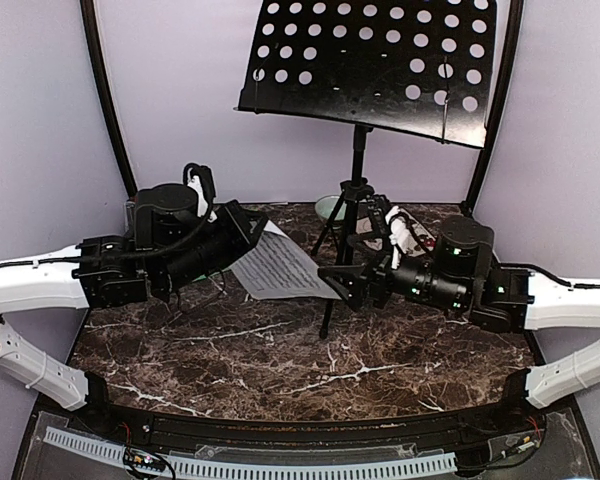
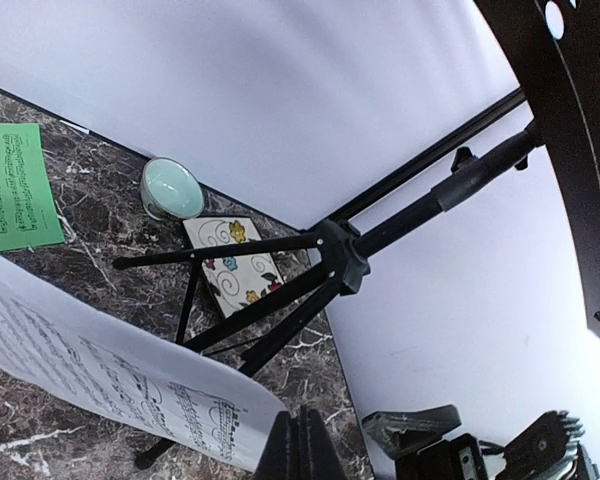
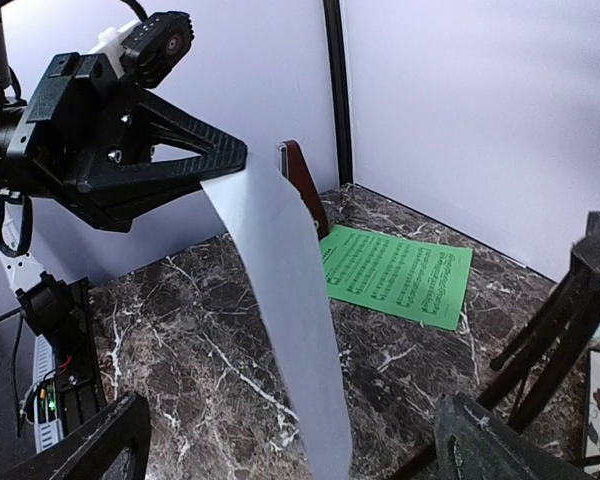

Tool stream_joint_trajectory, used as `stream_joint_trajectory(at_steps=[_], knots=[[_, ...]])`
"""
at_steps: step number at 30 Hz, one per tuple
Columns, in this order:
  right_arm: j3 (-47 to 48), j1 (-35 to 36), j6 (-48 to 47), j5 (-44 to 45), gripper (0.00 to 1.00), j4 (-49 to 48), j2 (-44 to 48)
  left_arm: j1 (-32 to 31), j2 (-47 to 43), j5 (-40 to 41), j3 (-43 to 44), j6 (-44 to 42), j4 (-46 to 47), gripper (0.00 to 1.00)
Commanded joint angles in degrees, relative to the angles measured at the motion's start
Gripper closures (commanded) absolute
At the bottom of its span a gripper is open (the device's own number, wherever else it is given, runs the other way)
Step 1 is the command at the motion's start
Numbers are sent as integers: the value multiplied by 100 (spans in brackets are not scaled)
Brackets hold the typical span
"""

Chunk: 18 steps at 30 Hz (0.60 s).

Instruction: Set up the instrument practice props

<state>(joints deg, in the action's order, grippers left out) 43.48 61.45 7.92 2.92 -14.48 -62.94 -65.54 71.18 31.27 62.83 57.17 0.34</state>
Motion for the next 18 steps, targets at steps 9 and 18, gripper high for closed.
stream_joint_trajectory(at_steps=[9,18], knots=[[940,404,-853,1297,18,-25,-1009,-99,-175,178,177,275,656,100],[1004,364,-974,1410,61,206,-1049,-106,-424,201,30,-40,1009,100]])
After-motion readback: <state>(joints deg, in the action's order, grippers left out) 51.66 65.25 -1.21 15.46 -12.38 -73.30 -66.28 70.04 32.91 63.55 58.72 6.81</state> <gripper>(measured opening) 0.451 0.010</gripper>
